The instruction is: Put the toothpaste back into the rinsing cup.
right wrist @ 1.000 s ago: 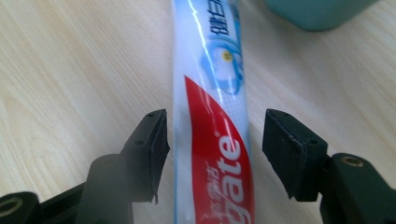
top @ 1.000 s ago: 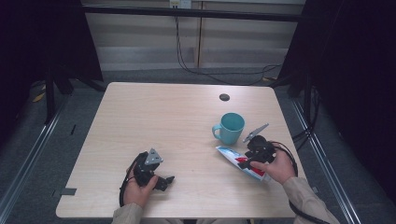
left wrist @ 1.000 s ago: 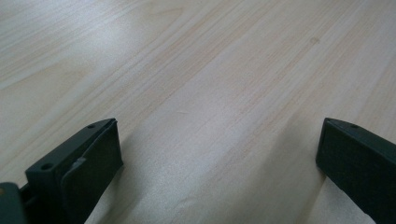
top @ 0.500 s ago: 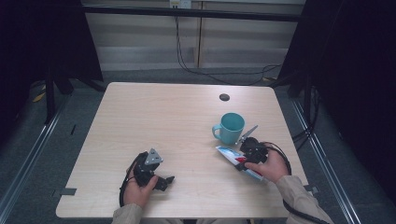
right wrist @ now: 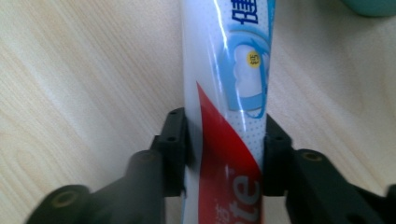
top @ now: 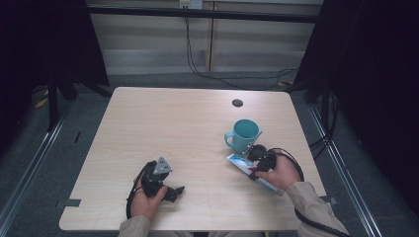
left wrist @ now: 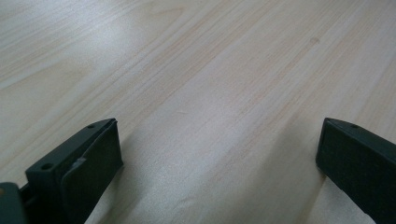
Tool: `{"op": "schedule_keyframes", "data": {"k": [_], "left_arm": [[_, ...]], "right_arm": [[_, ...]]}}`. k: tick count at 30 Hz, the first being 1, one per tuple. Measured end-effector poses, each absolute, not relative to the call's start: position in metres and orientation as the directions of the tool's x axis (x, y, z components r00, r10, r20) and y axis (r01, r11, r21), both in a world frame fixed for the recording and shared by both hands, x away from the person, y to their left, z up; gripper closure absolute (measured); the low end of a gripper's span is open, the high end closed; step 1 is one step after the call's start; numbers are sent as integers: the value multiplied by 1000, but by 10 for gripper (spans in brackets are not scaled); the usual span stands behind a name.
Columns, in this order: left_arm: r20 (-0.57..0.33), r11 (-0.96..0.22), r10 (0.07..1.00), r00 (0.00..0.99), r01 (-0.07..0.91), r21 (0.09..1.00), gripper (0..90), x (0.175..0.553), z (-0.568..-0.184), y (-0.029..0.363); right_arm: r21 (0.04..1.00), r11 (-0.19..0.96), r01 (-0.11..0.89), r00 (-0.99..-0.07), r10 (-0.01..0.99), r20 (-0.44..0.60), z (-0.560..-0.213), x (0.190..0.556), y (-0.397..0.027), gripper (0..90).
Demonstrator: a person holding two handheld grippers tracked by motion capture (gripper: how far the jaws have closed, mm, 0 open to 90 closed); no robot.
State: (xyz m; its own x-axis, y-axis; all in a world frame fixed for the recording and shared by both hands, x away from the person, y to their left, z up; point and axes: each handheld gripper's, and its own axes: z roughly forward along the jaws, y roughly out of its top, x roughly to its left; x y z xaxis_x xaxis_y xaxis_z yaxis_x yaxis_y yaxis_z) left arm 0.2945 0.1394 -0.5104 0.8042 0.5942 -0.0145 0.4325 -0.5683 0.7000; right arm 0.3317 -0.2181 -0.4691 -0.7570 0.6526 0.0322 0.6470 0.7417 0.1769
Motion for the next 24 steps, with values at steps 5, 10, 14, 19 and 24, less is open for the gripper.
{"op": "schedule_keyframes", "data": {"k": [5,10,14,19,24], "left_arm": [[-14,-569,594,805,432,700,0,295,-510,139],[-15,-568,595,804,433,700,0,295,-510,139],[-15,-568,595,804,433,700,0,295,-510,139],[-15,-567,595,804,433,701,0,295,-510,139],[-15,-567,595,804,433,701,0,295,-510,139]], "right_arm": [[163,733,661,-748,662,58,-468,334,-218,720],[178,711,681,-730,678,87,-467,334,-222,739],[200,714,671,-738,670,84,-467,334,-224,741],[246,694,676,-729,678,91,-465,330,-231,742],[287,682,672,-728,679,92,-456,326,-238,741]]}}
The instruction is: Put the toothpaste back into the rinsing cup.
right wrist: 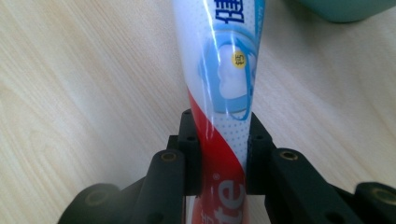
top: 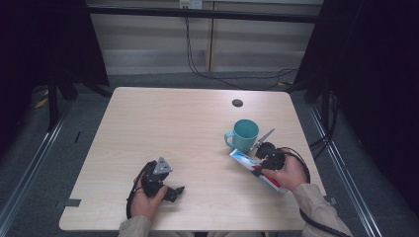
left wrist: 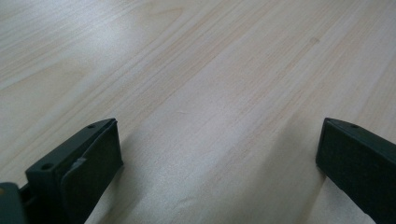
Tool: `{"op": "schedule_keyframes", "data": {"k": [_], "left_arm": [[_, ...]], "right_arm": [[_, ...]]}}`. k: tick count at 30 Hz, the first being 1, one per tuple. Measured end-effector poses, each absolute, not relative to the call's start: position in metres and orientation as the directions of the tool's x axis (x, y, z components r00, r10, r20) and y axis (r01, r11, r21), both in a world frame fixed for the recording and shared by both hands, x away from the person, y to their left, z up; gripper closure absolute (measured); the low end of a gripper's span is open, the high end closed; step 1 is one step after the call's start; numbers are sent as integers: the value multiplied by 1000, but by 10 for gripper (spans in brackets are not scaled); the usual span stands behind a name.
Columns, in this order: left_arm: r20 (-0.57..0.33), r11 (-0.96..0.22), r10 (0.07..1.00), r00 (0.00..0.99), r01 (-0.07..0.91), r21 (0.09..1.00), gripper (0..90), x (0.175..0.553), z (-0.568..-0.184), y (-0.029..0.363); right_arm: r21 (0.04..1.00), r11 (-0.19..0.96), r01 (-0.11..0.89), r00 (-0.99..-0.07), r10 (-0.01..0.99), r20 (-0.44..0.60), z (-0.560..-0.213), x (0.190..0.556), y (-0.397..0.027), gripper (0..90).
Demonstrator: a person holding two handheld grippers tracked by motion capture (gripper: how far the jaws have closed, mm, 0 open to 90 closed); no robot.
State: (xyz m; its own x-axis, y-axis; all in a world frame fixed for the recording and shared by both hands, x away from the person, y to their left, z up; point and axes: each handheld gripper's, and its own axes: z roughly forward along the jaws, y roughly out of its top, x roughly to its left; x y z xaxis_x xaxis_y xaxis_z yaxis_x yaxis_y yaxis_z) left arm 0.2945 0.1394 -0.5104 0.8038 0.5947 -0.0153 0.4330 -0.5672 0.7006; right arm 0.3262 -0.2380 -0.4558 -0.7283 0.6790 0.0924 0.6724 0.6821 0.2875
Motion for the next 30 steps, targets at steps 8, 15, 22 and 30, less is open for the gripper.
{"op": "schedule_keyframes", "data": {"k": [8,15,22,30], "left_arm": [[-14,-569,594,804,432,700,0,295,-510,139],[-15,-567,595,804,433,701,0,295,-510,139],[-14,-569,594,804,432,700,0,295,-510,139],[-14,-568,594,804,432,700,0,295,-510,139]], "right_arm": [[382,662,645,-736,672,79,-425,318,-244,740],[467,633,617,-740,668,72,-399,316,-246,740],[532,593,604,-734,674,81,-383,321,-248,740],[610,526,593,-716,691,100,-368,326,-253,740]]}}
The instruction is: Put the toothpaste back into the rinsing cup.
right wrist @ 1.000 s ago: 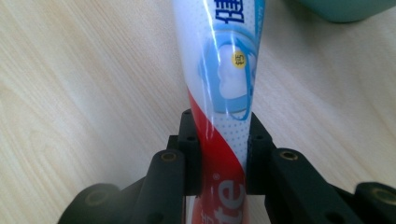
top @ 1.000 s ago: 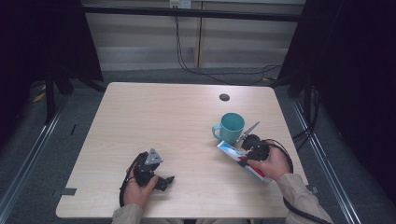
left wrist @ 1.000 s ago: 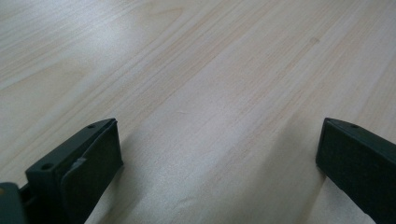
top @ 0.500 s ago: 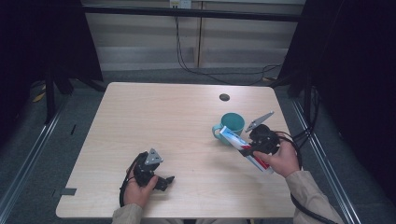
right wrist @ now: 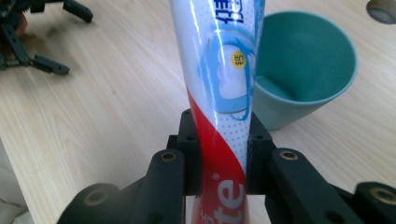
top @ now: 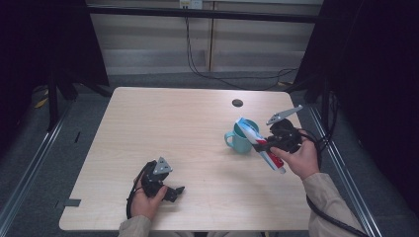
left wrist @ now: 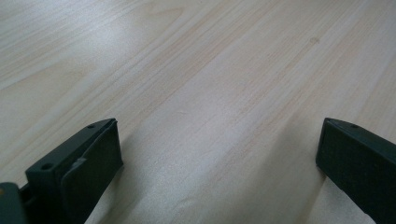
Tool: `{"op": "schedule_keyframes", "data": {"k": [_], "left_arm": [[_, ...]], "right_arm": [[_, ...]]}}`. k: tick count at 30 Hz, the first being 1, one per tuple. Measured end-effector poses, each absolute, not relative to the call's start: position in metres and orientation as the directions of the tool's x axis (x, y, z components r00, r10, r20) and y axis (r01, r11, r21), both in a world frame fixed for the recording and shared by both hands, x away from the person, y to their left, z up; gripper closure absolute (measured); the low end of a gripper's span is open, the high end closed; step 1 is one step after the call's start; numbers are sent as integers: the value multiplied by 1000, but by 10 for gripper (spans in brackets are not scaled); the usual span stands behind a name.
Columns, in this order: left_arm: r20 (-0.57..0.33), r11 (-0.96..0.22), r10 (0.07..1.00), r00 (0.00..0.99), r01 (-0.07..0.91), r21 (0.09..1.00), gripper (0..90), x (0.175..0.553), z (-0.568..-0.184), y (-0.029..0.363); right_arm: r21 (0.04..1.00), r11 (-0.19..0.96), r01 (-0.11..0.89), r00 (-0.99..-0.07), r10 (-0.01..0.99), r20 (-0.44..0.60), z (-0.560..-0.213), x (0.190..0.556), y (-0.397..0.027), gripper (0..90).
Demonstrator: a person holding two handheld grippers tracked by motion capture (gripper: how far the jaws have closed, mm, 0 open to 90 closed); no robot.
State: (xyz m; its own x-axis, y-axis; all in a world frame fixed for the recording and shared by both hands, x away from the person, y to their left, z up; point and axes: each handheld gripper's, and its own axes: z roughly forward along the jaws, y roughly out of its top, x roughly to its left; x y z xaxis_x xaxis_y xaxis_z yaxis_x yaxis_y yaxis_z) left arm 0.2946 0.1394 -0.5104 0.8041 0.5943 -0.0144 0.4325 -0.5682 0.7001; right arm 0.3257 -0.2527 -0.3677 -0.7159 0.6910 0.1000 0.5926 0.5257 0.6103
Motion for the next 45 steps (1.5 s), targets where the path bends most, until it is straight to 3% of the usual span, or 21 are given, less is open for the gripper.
{"op": "schedule_keyframes", "data": {"k": [22,45], "left_arm": [[-19,-561,598,801,436,703,0,294,-511,139],[-18,-562,598,801,435,704,0,294,-511,139]], "right_arm": [[771,338,540,-658,741,135,-343,334,-264,739],[844,214,492,-602,784,152,-332,350,-269,738]]}}
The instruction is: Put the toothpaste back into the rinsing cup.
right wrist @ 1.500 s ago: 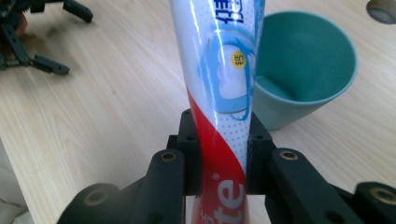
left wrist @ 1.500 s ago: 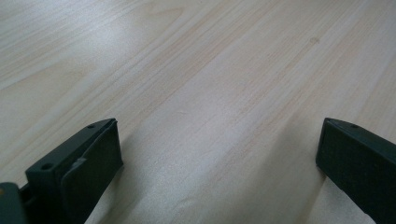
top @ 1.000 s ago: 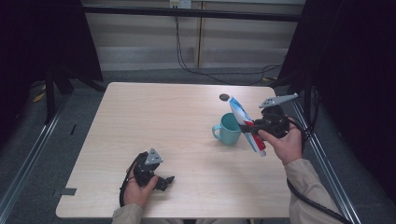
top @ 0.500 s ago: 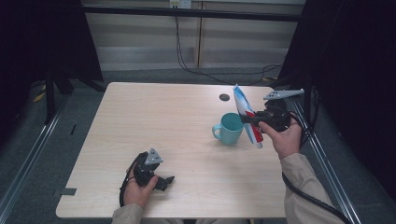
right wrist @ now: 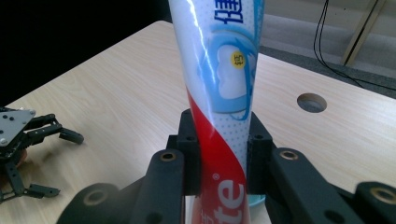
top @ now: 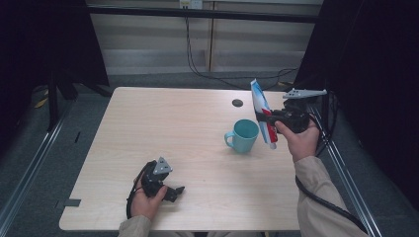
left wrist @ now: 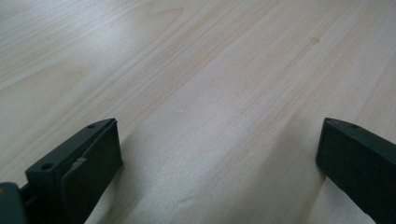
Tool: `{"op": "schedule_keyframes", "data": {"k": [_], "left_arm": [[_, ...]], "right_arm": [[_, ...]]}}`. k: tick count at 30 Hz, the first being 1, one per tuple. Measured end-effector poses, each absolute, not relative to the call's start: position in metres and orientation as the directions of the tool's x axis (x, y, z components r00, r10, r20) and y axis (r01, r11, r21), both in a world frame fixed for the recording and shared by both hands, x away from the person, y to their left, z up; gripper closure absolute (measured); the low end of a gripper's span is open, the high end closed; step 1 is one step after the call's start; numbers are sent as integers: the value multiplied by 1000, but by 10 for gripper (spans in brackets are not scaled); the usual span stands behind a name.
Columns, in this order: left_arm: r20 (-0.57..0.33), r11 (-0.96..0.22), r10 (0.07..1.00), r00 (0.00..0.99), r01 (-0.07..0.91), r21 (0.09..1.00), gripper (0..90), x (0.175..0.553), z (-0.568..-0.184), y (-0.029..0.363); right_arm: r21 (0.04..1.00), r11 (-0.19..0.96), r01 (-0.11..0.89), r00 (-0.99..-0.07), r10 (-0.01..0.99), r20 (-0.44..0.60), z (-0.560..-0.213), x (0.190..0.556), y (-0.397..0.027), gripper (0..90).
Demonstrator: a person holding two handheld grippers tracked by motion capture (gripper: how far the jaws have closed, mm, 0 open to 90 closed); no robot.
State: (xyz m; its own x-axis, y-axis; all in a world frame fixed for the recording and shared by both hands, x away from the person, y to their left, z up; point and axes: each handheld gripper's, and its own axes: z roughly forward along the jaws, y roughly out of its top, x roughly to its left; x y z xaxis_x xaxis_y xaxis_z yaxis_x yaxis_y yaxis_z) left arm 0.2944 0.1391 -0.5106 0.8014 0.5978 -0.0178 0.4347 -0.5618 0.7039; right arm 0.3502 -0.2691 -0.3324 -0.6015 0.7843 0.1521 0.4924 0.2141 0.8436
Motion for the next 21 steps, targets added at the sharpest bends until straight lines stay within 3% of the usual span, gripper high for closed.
{"op": "schedule_keyframes", "data": {"k": [21], "left_arm": [[-18,-562,598,801,435,704,0,294,-511,139]], "right_arm": [[891,117,439,-553,817,165,-330,364,-272,736]]}}
